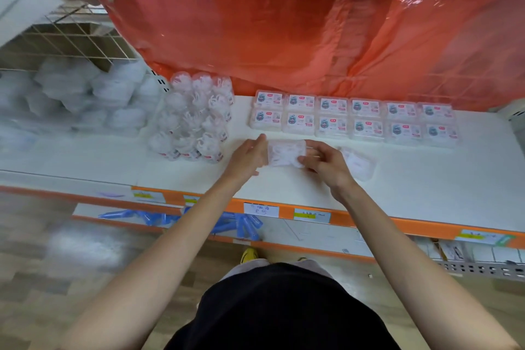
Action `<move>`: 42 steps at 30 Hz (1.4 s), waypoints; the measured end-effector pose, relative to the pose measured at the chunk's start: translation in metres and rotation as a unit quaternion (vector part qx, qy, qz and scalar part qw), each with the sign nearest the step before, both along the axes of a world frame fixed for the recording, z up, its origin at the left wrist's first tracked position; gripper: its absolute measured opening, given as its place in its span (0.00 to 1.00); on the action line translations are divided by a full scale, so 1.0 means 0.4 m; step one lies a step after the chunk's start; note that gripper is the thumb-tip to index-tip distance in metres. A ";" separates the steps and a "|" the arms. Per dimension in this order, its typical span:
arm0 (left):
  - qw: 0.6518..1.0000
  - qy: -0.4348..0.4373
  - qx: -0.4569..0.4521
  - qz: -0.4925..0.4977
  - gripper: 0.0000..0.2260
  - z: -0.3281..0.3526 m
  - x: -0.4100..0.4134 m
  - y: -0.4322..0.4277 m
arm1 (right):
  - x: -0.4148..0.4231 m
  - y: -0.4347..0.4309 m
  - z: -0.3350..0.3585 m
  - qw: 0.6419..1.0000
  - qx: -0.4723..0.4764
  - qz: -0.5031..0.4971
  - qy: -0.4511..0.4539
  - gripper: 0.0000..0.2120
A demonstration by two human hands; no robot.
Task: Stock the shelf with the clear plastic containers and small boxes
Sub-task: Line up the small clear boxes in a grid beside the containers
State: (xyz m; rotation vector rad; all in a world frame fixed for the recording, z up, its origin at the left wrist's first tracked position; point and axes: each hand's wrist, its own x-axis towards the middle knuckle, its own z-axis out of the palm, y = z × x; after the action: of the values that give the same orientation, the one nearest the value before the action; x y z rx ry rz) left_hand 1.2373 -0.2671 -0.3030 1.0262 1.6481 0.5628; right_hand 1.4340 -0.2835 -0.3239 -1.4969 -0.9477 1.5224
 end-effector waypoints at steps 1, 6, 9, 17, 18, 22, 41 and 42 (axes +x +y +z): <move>0.998 -0.046 -0.049 0.017 0.23 0.010 -0.007 0.004 | -0.005 -0.003 -0.003 1.000 0.019 0.003 -0.010 0.18; 0.977 -0.177 -0.111 0.038 0.19 0.009 -0.040 0.013 | -0.026 -0.024 -0.014 0.987 0.141 0.037 -0.068 0.18; 0.955 -0.259 -0.116 0.081 0.06 -0.008 -0.038 0.022 | -0.028 -0.028 -0.020 0.976 0.192 0.042 -0.092 0.15; 0.969 -0.233 0.021 0.076 0.14 -0.033 -0.039 0.004 | -0.044 -0.024 -0.029 0.997 0.064 -0.033 0.007 0.15; 0.972 -0.222 0.032 0.075 0.15 -0.037 -0.042 0.002 | -0.047 -0.021 -0.024 0.998 0.026 -0.047 0.026 0.13; 0.972 -0.223 0.037 0.066 0.16 -0.045 -0.048 -0.006 | -0.067 -0.011 -0.006 0.998 -0.045 -0.038 0.031 0.15; 0.988 -0.151 -0.018 -0.006 0.15 -0.041 -0.068 -0.029 | -0.131 -0.026 -0.050 0.990 0.002 0.032 -0.137 0.28; 0.990 -0.140 -0.014 -0.014 0.15 -0.041 -0.070 -0.026 | -0.128 -0.029 -0.052 0.987 0.034 0.030 -0.155 0.32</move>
State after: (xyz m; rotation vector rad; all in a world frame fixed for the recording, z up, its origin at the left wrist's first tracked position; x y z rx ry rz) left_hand 1.2092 -0.2776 -0.3193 0.9039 1.3879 0.6345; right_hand 1.3826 -0.2952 -0.3447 -1.7006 -1.2214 1.3045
